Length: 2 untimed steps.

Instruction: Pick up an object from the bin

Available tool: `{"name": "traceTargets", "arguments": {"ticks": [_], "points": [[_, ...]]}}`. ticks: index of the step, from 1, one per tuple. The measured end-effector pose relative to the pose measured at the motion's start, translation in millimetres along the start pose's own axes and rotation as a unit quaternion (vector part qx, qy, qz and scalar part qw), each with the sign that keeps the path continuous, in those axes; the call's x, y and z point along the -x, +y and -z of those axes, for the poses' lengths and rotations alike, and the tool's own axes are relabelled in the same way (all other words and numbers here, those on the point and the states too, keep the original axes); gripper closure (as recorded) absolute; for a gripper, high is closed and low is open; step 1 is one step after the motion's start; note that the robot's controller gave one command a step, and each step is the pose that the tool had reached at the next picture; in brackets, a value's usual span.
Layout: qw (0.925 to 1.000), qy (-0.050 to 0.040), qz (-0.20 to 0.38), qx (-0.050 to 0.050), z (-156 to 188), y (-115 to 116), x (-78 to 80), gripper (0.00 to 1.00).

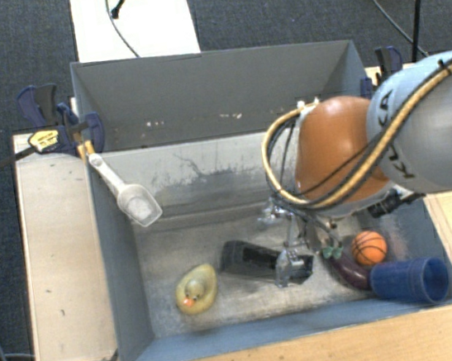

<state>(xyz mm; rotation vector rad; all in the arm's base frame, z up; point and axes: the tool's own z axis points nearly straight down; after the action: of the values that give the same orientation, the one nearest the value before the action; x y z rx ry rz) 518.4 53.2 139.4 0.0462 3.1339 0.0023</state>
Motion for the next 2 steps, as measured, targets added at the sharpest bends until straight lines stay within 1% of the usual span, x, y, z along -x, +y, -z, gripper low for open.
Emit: {"name": "traceTargets", "arguments": {"ticks": [1, 2], "points": [[1.0000, 0.0047, -0.005, 0.000, -51, 3, -4.2, 0.00], [0.9999, 0.0025, -0.011, 0.000, -31, 17, -0.8, 0.00]]}}
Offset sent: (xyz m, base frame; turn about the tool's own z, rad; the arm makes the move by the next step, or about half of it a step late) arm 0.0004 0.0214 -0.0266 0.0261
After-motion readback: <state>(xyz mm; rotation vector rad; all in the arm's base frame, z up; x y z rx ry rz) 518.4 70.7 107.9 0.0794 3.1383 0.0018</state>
